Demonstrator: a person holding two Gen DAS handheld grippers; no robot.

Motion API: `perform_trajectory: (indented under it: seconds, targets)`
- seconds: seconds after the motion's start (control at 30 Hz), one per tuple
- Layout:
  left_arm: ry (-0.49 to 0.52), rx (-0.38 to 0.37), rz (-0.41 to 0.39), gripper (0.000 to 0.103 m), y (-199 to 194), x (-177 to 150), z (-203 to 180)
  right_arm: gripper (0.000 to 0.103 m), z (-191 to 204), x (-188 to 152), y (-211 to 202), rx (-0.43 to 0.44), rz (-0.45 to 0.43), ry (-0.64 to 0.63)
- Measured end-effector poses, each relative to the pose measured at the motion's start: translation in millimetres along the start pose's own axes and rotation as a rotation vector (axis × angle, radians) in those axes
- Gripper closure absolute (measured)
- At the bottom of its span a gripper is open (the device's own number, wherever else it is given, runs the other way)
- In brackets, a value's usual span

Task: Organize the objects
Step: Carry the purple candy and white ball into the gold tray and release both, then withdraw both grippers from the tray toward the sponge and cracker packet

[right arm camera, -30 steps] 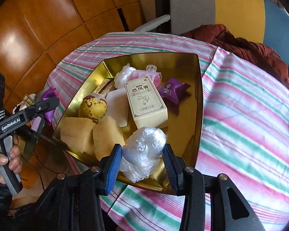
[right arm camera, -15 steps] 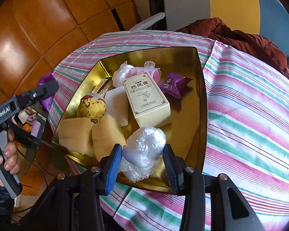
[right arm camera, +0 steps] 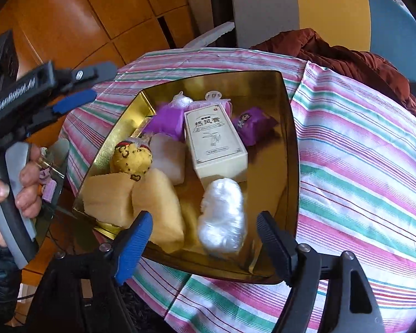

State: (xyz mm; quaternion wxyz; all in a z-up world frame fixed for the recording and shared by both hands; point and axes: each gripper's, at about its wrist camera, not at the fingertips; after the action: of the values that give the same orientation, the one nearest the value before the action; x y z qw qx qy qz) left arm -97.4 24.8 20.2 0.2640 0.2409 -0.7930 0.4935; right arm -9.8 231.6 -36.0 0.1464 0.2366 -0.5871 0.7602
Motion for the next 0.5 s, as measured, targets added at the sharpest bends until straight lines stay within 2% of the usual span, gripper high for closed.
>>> perform_trajectory:
  seconds: [0.2, 0.37, 0.5]
  targets:
    - [0.015, 0.064, 0.020, 0.027, -8.2, -26.4, 9.6, 0.021, 0.8, -1.1, -2.2, -0.015, -0.011, 0.018]
    - [0.072, 0.112, -0.001, 0.027, -15.1, -41.3, 3.6, 0.020, 2.1, -3.0, -5.7, -0.040, -0.021, 0.017]
    - [0.091, 0.126, -0.025, 0.021, -21.6, -43.6, -2.7, 0.020, 2.5, -3.7, -7.9, -0.049, -0.029, 0.023]
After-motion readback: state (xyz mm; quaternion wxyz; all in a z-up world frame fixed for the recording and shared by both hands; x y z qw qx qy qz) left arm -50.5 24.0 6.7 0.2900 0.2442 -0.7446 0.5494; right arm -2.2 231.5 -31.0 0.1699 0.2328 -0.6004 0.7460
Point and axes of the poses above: each gripper's, at about its wrist camera, not at the fingertips, and y roughly the way its jaws point, z to its left, x to its top, and after that the axes turned 7 degrees about -y, right-handed
